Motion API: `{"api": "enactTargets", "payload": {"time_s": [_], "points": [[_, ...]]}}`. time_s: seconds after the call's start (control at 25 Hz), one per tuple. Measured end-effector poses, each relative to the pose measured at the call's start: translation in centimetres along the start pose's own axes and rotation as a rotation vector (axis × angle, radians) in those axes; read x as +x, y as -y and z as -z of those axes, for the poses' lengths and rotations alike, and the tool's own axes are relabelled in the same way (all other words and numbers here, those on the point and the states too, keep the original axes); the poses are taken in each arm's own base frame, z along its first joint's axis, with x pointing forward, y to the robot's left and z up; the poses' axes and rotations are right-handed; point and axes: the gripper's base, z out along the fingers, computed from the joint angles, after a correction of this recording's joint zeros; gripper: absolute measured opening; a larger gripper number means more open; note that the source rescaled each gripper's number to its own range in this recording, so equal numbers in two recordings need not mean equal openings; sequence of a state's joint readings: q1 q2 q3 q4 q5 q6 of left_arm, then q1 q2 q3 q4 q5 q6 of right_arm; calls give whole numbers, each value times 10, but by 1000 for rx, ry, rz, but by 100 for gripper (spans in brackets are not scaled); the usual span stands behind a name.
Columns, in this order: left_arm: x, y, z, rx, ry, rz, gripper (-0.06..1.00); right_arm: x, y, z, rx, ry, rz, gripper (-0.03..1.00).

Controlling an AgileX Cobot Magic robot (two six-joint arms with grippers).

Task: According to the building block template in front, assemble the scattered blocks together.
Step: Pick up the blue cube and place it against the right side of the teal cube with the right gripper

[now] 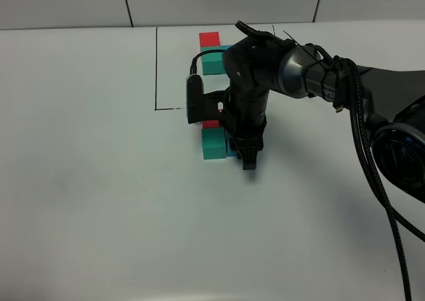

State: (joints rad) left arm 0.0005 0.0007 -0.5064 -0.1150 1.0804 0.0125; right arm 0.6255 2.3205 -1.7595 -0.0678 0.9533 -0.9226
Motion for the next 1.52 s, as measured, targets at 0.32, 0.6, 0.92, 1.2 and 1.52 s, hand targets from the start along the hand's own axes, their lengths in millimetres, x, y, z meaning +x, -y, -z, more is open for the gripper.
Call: {"api": "enactTargets", "payload": {"time_s": [0.32, 0.6, 0.92, 1.2, 1.52], "points": [[0, 0, 0, 0, 0, 0, 84, -2, -1, 0, -3, 2, 2, 0], [0, 0, 0, 0, 0, 0, 84, -3, -2, 0, -6, 4, 1, 0], [0, 0, 0, 0, 0, 0, 84, -4, -3, 0, -18, 18, -15, 0], [0, 0, 0, 0, 0, 0, 84, -5, -4, 0, -24, 24, -19, 0], [0, 0, 0, 0, 0, 1, 84, -5, -4, 0, -24, 24, -20, 0]]}}
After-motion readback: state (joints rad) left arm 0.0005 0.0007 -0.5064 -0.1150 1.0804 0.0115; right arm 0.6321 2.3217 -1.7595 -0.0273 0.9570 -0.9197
